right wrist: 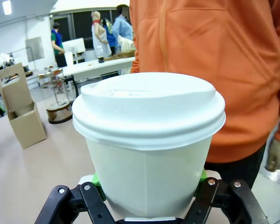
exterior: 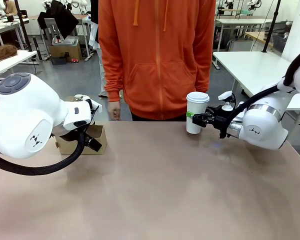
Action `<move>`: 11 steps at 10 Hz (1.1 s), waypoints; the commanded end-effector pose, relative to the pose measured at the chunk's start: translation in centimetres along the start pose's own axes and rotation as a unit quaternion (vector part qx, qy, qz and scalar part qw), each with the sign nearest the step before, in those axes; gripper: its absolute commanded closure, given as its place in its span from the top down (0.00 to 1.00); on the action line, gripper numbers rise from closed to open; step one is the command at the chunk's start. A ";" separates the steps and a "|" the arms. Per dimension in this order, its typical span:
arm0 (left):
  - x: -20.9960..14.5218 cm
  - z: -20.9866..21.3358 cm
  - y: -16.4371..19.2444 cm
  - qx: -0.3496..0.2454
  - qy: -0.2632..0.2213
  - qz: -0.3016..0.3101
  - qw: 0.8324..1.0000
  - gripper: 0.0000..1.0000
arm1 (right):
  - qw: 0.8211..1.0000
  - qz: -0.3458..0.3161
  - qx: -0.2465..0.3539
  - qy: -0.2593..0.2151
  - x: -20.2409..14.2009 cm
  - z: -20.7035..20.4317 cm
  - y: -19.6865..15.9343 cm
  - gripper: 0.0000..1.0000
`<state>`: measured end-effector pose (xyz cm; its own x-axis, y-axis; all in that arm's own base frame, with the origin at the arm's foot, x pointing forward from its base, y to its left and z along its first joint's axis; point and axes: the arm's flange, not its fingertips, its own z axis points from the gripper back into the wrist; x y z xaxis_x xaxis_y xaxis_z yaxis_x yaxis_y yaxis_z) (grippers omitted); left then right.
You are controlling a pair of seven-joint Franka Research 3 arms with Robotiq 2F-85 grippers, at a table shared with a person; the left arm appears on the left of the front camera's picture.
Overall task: Pour a drink into a cup and package it in a carrier.
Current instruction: When a person places the Paper Cup Lid on the 600 ml Paper Cup , lift the 600 ml Paper Cup.
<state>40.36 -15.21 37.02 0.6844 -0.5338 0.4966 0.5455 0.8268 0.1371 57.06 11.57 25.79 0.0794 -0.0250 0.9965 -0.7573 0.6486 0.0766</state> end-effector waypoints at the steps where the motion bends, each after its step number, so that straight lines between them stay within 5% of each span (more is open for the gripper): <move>1: 0.0 0.0 0.0 -0.001 -0.001 0.000 1.000 1.00 | 1.000 0.005 0.001 -0.005 0.6 -0.3 0.1 0.77; 9: 0.0 0.0 0.0 -0.001 -0.001 0.000 1.000 1.00 | 1.000 0.000 0.000 0.000 0.0 0.0 0.0 0.77; 11: 0.0 0.0 0.0 -0.001 -0.001 0.000 1.000 1.00 | 0.999 0.039 0.005 0.002 8.0 0.6 4.2 0.77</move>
<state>40.36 -15.22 37.02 0.6844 -0.5339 0.4966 0.5455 0.8268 0.1371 56.31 12.54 29.29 0.0449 -0.0083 0.9990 -0.7648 0.6430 0.0397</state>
